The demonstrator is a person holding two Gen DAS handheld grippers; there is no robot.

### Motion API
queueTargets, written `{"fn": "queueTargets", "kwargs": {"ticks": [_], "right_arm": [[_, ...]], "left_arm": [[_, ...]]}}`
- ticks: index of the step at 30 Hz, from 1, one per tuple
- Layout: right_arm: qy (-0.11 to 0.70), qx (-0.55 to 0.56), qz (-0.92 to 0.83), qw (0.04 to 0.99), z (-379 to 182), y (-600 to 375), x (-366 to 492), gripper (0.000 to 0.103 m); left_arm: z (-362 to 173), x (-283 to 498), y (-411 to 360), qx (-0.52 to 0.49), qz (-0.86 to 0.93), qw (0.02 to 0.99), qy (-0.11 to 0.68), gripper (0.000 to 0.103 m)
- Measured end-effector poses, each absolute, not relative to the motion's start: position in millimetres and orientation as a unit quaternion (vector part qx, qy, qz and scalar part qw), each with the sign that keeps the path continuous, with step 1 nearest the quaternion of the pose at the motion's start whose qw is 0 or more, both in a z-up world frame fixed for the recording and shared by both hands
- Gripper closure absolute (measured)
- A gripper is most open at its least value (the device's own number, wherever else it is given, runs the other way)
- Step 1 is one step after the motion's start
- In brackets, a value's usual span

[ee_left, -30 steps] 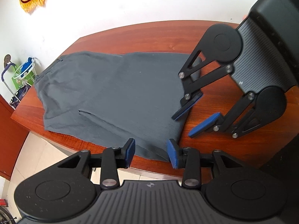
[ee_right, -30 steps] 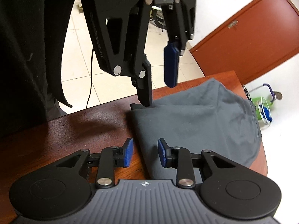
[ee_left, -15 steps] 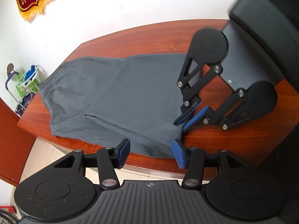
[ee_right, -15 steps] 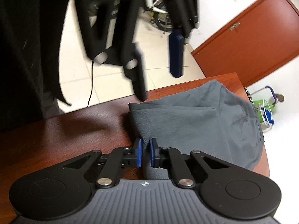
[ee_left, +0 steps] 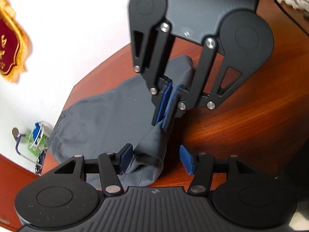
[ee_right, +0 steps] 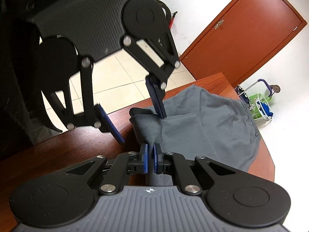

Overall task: Fold clothes
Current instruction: 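Grasp the folded edge with the right gripper while the left gripper grasps beside it, then lift the held edge with both grippers and fold it over the trousers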

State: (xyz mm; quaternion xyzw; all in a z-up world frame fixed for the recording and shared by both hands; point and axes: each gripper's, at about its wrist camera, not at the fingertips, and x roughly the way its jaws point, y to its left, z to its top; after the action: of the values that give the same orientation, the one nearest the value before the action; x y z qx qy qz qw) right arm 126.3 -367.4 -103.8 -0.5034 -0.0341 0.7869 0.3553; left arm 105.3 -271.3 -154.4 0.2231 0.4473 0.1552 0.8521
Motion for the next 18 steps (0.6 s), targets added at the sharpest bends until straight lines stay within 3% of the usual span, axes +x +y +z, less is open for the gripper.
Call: {"fn": "queueTargets", "kwargs": {"ticks": [5, 8, 12, 14, 16, 18], "right_arm": [[-0.03, -0.501, 0.787, 0.359, -102, -367, 127, 0.096], [-0.026, -0.498, 0.786, 0.364, -101, -366, 128, 0.096], [-0.023, -0.5, 0.783, 0.369, -103, -366, 129, 0.094], [-0.015, -0.497, 0.782, 0.376, -102, -366, 130, 0.085], [-0.027, -0.494, 0.779, 0.385, -103, -371, 133, 0.055], [-0.035, -0.498, 0.773, 0.392, -108, -373, 136, 0.053]], "left_arm": [[-165, 111, -267, 0.256, 0.142, 0.844, 0.45, 0.05], [-171, 115, -265, 0.274, 0.14, 0.837, 0.452, 0.082], [-173, 115, -260, 0.26, 0.145, 0.843, 0.449, 0.089], [-173, 115, -258, 0.255, 0.148, 0.844, 0.447, 0.089], [-170, 115, -253, 0.241, 0.159, 0.85, 0.441, 0.089], [-168, 115, -250, 0.233, 0.164, 0.853, 0.437, 0.089]]}}
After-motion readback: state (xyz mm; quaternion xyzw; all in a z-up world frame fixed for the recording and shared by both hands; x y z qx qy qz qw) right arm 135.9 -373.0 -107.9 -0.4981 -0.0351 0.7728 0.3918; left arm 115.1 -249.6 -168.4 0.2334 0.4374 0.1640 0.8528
